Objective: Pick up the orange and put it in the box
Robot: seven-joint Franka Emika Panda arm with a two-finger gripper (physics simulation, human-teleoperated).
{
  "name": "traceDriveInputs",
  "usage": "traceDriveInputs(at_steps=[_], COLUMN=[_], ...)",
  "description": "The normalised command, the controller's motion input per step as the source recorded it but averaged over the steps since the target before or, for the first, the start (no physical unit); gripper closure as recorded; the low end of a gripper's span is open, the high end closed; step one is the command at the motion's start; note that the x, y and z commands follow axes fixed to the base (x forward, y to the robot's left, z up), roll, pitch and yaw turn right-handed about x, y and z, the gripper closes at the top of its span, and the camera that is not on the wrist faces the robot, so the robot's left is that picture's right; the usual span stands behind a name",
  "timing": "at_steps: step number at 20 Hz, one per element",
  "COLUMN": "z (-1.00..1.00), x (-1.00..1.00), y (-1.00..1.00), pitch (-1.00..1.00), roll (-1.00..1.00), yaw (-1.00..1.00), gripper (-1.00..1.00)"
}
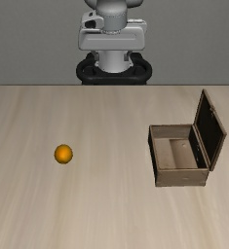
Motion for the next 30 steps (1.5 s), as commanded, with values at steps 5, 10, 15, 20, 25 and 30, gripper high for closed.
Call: traceDriveInputs(at_steps=[5,10,15,20,25,30], z=[0.0,0.0,0.0,0.0,0.0,-0.6], x=[0.0,0.0,0.4,1.0,1.0,0.2], y=[-1.0,-1.0,-0.6,0.0,0.0,0.2], pitch=[0.0,0.0,0.0,0.0,0.0,0.0], roll=[0.0,0.0,0.0,0.0,0.0,0.0], yaw=[0.0,0.0,0.0,0.0,0.0,0.0], gripper=[-1.0,-1.0,-1.0,-1.0,-1.0,-1.0])
